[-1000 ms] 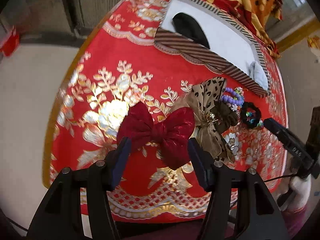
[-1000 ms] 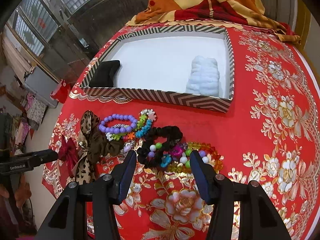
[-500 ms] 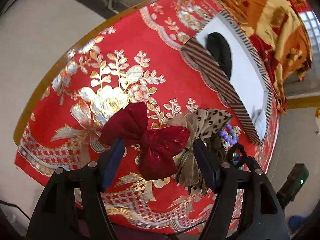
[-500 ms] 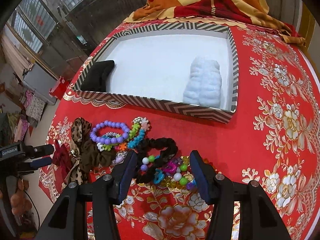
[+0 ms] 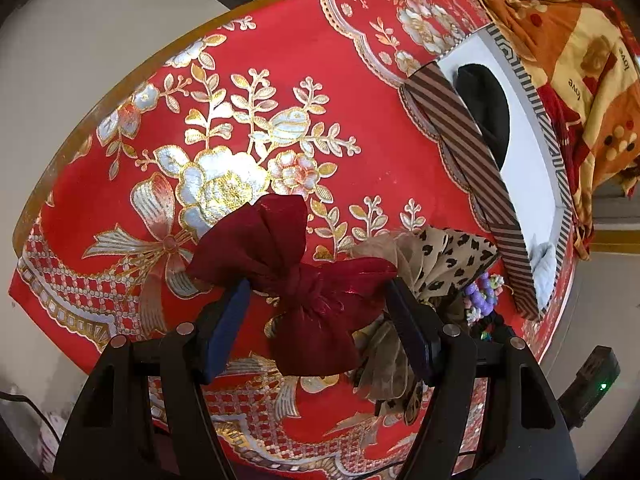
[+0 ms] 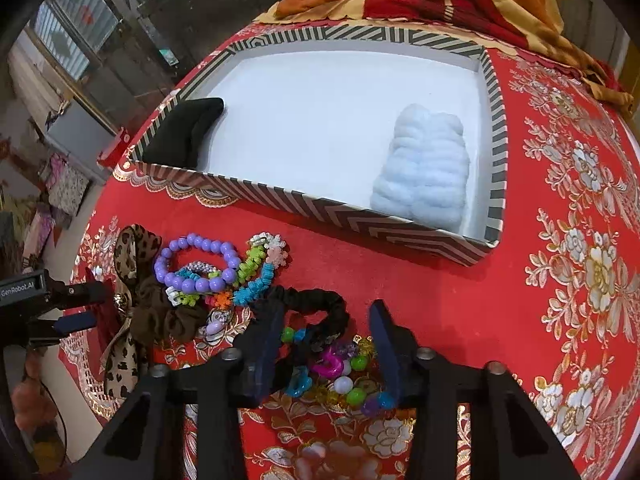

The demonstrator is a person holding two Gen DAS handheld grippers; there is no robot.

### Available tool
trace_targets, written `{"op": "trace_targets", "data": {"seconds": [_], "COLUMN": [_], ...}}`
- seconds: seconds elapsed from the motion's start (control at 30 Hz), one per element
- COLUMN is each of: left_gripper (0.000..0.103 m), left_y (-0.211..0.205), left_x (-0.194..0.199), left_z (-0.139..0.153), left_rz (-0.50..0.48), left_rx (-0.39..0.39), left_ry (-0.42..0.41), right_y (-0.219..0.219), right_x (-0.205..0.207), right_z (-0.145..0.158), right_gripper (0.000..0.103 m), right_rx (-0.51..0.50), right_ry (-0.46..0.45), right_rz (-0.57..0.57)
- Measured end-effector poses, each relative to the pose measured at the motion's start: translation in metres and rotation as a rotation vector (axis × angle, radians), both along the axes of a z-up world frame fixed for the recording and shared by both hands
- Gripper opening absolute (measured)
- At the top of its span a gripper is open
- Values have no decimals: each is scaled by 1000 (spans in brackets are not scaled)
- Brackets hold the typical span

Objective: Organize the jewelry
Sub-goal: 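Lift the red bow with the left tool while the right tool grasps the black beaded bracelet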

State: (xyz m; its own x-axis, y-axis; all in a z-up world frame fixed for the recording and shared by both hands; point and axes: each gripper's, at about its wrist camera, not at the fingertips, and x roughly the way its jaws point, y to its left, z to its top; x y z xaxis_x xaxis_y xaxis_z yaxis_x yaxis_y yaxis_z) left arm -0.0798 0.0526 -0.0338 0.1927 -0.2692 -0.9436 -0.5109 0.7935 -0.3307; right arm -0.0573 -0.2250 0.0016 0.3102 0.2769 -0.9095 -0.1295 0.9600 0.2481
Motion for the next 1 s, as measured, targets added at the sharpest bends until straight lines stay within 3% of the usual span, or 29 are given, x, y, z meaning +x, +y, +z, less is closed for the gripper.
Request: {"op": "trace_targets", "data": {"seconds": [0.13, 0.17, 0.2, 0.23, 0.27, 0.3, 0.4, 0.8, 1.0], "left_gripper": [68, 63, 44, 34, 32, 21, 14, 9, 12], "left_y": [-1, -1, 0, 0, -1, 0, 2, 13, -3], "left_x": [2, 2, 1, 2, 4, 5, 4, 3, 5], "left_z": [1, 2, 2, 0, -1, -1, 6, 61, 60], "left_rz": [-19, -27, -35, -48, -57, -65, -94, -184, -274], "left_rx": [2, -2, 0, -4, -8, -9, 17, 60, 93], "left_ry": [-7, -20, -26, -23, -25, -34, -61, -196, -160], "right_y": [-1, 0, 0, 1, 1, 3, 0, -14, -15], "right_x": [0, -1, -2, -4, -7, -8, -15, -33, -37], "right_z": [-2, -3, -2, -1, 2, 5, 19, 79, 95], "right_gripper": [21, 18, 14, 12, 10, 9, 8, 8, 8], "right_rx": [19, 24, 29, 32, 37, 43, 64, 176, 171], "right_ry": [-12, -12, -15, -19, -27, -36, -67, -164, -198], "right_rz": [-3, 0, 4, 7, 11, 10, 5, -38, -57]}}
